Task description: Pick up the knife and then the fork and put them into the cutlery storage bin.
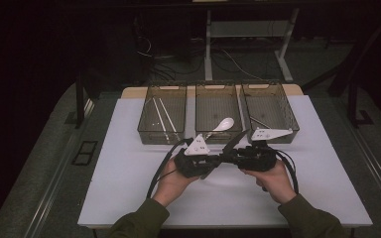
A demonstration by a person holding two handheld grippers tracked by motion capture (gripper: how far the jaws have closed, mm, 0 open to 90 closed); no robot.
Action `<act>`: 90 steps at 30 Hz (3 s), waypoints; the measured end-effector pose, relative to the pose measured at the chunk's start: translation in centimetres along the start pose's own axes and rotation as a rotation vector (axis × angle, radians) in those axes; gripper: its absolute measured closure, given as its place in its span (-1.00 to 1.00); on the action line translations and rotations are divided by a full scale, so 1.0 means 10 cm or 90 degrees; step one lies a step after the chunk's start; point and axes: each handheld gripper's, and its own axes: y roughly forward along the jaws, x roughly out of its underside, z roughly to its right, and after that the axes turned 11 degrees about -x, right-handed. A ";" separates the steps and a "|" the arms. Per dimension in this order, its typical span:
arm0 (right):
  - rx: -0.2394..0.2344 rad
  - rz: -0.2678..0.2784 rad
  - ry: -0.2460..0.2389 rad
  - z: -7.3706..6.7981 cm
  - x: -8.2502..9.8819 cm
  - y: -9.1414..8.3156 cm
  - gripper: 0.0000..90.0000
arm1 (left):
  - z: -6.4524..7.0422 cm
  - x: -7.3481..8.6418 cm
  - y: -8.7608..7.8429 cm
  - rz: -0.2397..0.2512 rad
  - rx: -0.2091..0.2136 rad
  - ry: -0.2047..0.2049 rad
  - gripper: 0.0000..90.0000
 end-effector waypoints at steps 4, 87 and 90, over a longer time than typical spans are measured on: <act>0.010 0.019 0.004 0.04 -0.03 0.00 0.79 | -0.01 -0.03 0.00 0.009 -0.009 0.001 0.76; 0.331 0.065 0.144 1.64 -0.71 -0.79 0.93 | -0.39 0.93 -0.72 -0.018 -0.045 -0.088 -0.67; 0.343 0.057 0.150 1.70 -0.73 -0.77 0.91 | -0.40 0.93 -0.72 -0.017 -0.045 -0.090 -0.67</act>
